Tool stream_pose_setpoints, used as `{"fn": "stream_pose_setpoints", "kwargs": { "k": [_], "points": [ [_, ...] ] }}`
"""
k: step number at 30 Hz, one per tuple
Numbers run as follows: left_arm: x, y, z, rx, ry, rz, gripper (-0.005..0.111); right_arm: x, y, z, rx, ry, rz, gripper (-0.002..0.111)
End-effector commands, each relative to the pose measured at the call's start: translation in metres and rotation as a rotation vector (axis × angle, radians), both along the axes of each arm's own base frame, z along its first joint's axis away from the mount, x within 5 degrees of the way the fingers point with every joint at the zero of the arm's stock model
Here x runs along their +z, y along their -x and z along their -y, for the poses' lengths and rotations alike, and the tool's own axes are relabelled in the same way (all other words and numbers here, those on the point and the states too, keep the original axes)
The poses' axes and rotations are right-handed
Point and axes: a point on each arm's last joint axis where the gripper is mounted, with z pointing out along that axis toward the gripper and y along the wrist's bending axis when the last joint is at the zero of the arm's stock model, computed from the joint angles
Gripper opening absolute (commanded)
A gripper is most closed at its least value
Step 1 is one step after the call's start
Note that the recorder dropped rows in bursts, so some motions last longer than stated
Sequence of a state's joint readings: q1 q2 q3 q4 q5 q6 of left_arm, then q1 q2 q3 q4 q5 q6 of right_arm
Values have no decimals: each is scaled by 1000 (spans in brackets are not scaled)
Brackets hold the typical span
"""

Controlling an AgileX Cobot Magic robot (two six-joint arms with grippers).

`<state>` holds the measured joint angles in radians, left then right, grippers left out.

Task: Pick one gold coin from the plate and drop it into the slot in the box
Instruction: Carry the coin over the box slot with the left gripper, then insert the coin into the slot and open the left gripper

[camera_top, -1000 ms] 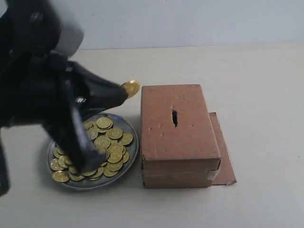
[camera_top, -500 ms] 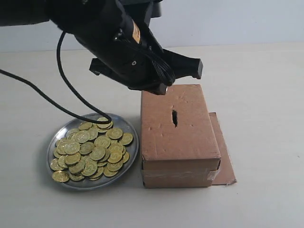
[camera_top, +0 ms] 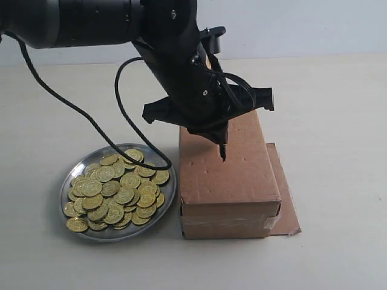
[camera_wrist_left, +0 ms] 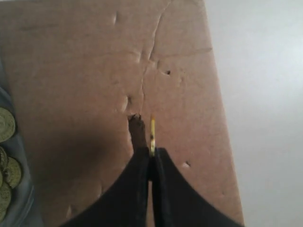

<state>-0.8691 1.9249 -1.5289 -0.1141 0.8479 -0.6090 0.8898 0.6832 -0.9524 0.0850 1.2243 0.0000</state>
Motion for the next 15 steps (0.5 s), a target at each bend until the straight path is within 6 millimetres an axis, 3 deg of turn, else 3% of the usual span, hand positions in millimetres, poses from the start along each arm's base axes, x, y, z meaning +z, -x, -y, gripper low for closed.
{"fn": "stream_pose_setpoints", "kwargs": {
  "k": [1,15],
  "points": [
    [-1,-2,2,31,10,-19,0,1,2,4,-2,-26,26,34],
    [-7,-1,2,77,-8,-65,0,2,4,7,-7,-34,46,34]
  ]
}}
